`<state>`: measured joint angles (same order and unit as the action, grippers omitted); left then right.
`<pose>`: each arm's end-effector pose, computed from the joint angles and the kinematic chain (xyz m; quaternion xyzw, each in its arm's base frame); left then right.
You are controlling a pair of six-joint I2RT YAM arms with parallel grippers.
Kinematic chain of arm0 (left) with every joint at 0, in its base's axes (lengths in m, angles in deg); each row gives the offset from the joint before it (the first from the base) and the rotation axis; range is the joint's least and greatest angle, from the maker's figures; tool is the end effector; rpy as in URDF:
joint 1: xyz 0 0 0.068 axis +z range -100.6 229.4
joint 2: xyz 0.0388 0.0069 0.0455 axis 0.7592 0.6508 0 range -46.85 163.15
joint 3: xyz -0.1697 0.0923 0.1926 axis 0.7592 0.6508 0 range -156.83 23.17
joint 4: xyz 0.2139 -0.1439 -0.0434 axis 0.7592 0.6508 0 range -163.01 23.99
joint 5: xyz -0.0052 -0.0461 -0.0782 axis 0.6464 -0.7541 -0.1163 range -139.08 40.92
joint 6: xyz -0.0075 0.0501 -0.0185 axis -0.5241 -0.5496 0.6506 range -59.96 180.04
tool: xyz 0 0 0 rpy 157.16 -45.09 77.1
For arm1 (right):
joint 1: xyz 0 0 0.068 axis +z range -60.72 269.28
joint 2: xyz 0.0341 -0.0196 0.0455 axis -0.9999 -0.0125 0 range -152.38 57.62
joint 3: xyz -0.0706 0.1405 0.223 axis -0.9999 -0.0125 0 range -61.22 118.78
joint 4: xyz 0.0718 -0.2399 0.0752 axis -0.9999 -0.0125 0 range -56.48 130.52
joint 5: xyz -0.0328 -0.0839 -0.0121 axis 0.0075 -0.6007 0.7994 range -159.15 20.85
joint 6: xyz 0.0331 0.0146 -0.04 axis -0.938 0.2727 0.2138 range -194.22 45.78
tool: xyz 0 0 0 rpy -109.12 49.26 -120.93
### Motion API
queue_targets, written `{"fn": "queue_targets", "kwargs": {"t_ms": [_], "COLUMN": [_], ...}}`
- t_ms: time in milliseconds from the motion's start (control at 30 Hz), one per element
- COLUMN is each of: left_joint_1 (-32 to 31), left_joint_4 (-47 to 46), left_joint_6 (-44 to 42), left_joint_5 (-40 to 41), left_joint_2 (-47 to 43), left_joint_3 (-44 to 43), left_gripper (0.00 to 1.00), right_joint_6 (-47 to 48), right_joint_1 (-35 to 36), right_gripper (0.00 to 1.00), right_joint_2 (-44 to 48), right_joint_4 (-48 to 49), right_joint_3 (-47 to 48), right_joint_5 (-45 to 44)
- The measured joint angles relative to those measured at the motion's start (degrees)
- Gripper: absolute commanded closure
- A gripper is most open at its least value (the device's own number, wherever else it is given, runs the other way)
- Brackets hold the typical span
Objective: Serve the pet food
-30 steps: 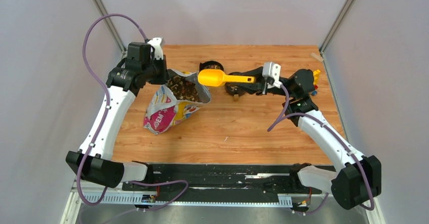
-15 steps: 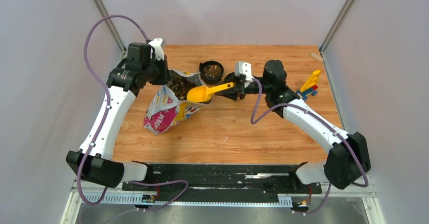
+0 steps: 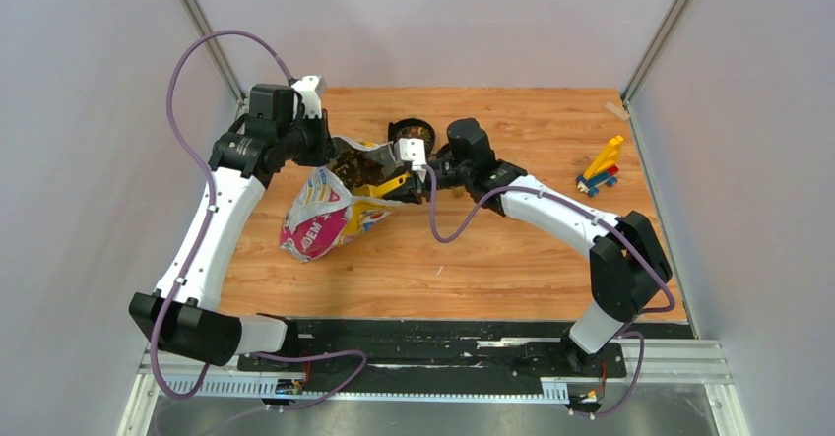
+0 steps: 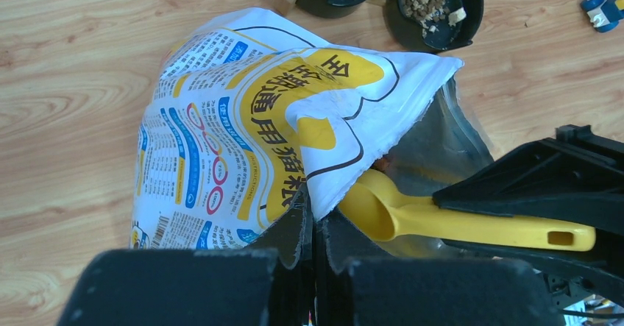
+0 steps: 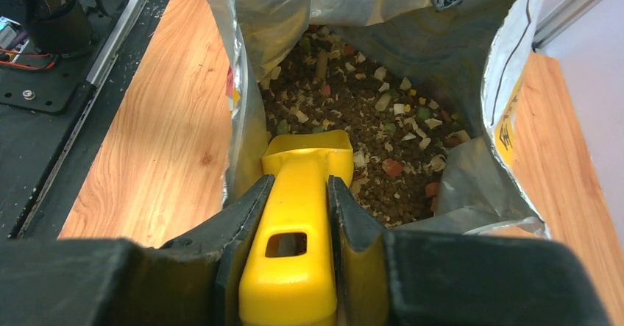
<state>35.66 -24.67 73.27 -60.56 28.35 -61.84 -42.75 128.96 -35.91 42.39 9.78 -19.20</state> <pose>0.2596 -0.0708 0.4018 0.0474 0.8960 -0.1884 0.3992 0.2722 0.2612 0.3043 -0.6291 0.4667 0.3833 0.4894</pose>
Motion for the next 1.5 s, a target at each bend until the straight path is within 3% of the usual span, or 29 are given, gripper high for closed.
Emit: {"fn": "queue_targets", "kwargs": {"t_ms": [367,867,1300,1500], "left_joint_1": [-0.02,-0.02,-0.07,-0.09], "left_joint_4": [-0.37,-0.39,-0.96,-0.98], "left_joint_6": [-0.04,-0.04,-0.09,-0.11], "left_joint_5": [0.13,1.90,8.22,9.51], "left_joint_2": [-1.18,-1.92,-2.47,-2.82], "left_joint_3": [1.05,1.42,1.42,1.42], "left_gripper": [1.00,1.00,1.00,1.00], "right_joint_6": [-4.09,-39.60,-57.22,-62.53], "right_joint_1": [1.25,-2.43,-9.57,-12.07], "right_gripper": [1.00,1.00,1.00,1.00], "right_joint_2": [-7.63,-9.09,-4.87,-4.90], "right_joint_4": [7.30,54.10,78.47,82.82], "right_joint_3": [2.51,-11.26,-16.90,-17.11], "right_joint_5": [6.47,9.27,8.68,7.43]}}
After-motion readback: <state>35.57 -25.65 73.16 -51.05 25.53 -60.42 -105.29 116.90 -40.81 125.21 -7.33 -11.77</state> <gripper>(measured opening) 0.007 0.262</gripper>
